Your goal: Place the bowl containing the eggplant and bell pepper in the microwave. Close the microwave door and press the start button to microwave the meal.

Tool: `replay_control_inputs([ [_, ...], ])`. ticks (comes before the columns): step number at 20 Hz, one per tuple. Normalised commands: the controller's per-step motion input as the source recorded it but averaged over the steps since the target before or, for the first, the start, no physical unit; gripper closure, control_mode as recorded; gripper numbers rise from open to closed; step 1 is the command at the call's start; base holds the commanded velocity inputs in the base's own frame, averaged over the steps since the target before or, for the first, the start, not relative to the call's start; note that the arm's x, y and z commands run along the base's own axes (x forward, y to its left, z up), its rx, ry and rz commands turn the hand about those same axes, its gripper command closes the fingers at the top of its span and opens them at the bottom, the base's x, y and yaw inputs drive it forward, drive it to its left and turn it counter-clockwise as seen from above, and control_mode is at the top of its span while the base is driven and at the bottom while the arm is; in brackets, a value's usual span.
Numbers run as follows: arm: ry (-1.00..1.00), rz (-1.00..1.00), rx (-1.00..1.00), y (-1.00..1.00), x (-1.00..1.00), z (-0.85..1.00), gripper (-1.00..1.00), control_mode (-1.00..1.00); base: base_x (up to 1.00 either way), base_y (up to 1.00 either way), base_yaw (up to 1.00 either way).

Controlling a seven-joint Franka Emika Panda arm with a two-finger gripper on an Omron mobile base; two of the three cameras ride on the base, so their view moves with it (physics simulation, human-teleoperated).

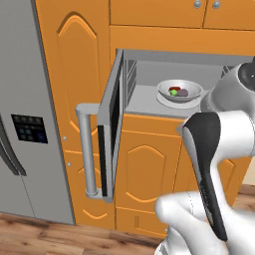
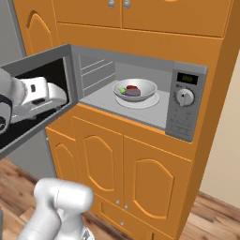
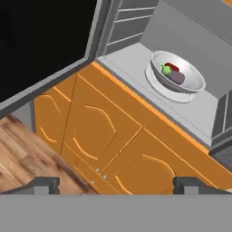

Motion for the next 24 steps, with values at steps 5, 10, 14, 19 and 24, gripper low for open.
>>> replay_control_inputs([
  [5,-0.09,0.13,-0.31,0.41,-0.50,-0.22,-1.00,-1.00,0.00,0.00,0.00],
  [10,0.00,0.03,-0.28,0.76,-0.20,0.05,-1.00,-1.00,0.00,0.00,0.00],
  [14,0.00,0.00,-0.33,0.99,-0.19,0.13,-1.00,-1.00,0.00,0.00,0.00],
  [19,-0.05,0.01,-0.32,0.94,-0.23,0.02,-1.00,-1.00,0.00,0.00,0.00],
  [24,-0.07,0.01,-0.30,0.91,-0.08,0.00,-1.00,-1.00,0.00,0.00,0.00],
])
